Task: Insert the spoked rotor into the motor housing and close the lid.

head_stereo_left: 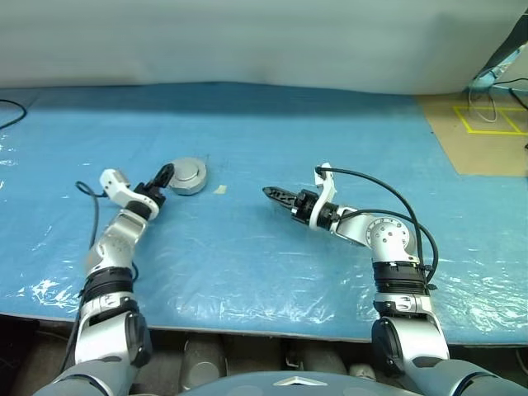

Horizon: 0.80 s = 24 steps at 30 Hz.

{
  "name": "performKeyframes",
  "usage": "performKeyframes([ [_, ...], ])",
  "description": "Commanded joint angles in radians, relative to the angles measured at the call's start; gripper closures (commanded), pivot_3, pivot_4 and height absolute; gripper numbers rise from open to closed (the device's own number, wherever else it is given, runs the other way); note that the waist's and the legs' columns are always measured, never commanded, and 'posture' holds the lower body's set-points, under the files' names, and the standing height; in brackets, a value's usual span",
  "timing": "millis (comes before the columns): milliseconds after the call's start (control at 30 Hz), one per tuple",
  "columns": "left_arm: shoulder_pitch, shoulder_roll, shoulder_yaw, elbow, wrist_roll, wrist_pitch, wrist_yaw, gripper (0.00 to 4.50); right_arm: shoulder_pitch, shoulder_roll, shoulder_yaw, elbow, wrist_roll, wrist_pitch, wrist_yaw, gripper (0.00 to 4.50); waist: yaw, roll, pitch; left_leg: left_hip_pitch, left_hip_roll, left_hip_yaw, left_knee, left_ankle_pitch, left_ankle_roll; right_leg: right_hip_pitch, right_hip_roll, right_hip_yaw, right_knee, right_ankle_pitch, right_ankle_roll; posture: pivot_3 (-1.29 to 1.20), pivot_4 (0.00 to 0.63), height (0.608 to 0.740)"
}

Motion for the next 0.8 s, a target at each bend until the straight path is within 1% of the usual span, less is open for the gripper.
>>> performKeyframes([
  [33, 0.062, 0.013, -0.063, -0.189, 0.036, 0.005, -0.034, 0.04, -0.002, -0.011, 0.023, -0.051, -0.029, -0.046, 0.039, 1.39, 0.001, 0.0, 0.0, 0.0, 0.0, 0.0, 0.0, 0.0, 0.0, 0.0, 0.0, 0.0, 0.0, 0.0, 0.0, 0.0, 0.15, 0.74],
  [100, 0.121, 0.013, -0.133, -0.316, 0.075, 0.012, -0.044, 0.04, 0.013, -0.04, 0.071, -0.1, -0.085, -0.091, 0.066, 1.39, 0.005, 0.0, 0.0, -0.002, 0.001, 0.0, 0.0, 0.0, 0.0, 0.0, 0.0, -0.001, 0.0, -0.001, -0.001, 0.0, 0.15, 0.74],
  [167, 0.2, 0.025, -0.237, -0.478, 0.138, -0.012, -0.077, 0.04, 0.033, -0.084, 0.123, -0.158, -0.175, -0.179, 0.079, 1.39, 0.009, 0.0, 0.0, -0.002, 0.001, 0.0, 0.001, 0.0, 0.0, 0.0, -0.001, -0.001, 0.0, -0.001, -0.002, 0.0, 0.15, 0.74],
  [300, 0.335, 0.077, -0.427, -0.732, 0.273, -0.096, -0.163, 0.04, 0.065, -0.163, 0.164, -0.243, -0.349, -0.371, 0.056, 1.39, 0.008, 0.0, 0.0, -0.003, 0.002, 0.0, 0.001, 0.0, 0.0, -0.001, -0.001, -0.001, -0.001, -0.002, -0.002, 0.0, 0.15, 0.74],
  [400, 0.417, 0.106, -0.509, -0.864, 0.333, -0.15, -0.201, 0.04, 0.119, -0.241, 0.226, -0.343, -0.5, -0.484, 0.04, 1.39, 0.006, 0.0, 0.0, -0.002, 0.001, 0.001, 0.001, 0.0, 0.0, -0.001, -0.001, 0.0, -0.001, -0.002, -0.003, 0.0, 0.15, 0.74],
  [467, 0.449, 0.125, -0.529, -0.892, 0.375, -0.193, -0.216, 0.04, 0.158, -0.257, 0.218, -0.378, -0.571, -0.517, -0.022, 1.39, 0.001, 0.0, 0.0, -0.001, 0.001, 0.001, 0.001, 0.0, 0.0, -0.001, 0.0, 0.0, -0.001, -0.003, -0.002, 0.0, 0.15, 0.74],
  [567, 0.464, 0.125, -0.518, -0.855, 0.389, -0.204, -0.213, 0.04, 0.233, -0.282, 0.243, -0.403, -0.694, -0.594, -0.075, 1.39, -0.001, 0.0, 0.0, 0.001, 0.001, 0.002, 0.0, 0.0, 0.0, -0.001, 0.0, 0.001, 0.0, -0.004, 0.0, 0.0, 0.15, 0.74],
  [600, 0.473, 0.14, -0.533, -0.817, 0.43, -0.241, -0.226, 0.04, 0.269, -0.257, 0.224, -0.403, -0.694, -0.585, -0.106, 1.39, -0.001, 0.0, 0.0, 0.001, 0.001, 0.002, 0.001, 0.0, 0.0, -0.001, 0.0, 0.001, 0.0, -0.006, 0.003, 0.0, 0.15, 0.74],
  [667, 0.486, 0.139, -0.544, -0.753, 0.476, -0.284, -0.224, 0.04, 0.335, -0.224, 0.209, -0.382, -0.738, -0.605, -0.176, 1.39, -0.003, 0.001, 0.0, 0.002, 0.001, 0.002, 0.001, 0.0, 0.0, 0.0, 0.0, 0.002, 0.0, -0.007, 0.004, 0.0, 0.15, 0.74],
  [733, 0.488, 0.123, -0.54, -0.708, 0.481, -0.307, -0.223, 0.04, 0.374, -0.208, 0.225, -0.377, -0.778, -0.647, -0.196, 1.39, -0.004, 0.001, 0.001, 0.002, 0.0, 0.002, 0.0, 0.0, 0.0, 0.0, 0.0, 0.003, -0.001, -0.007, 0.005, 0.0, 0.15, 0.74],
  [800, 0.486, 0.098, -0.527, -0.675, 0.476, -0.311, -0.206, 0.04, 0.389, -0.183, 0.221, -0.386, -0.79, -0.647, -0.217, 1.39, -0.005, 0.001, 0.001, 0.001, 0.0, 0.002, 0.0, 0.0, 0.0, -0.001, 0.0, 0.004, -0.001, -0.007, 0.005, 0.0, 0.15, 0.74],
])
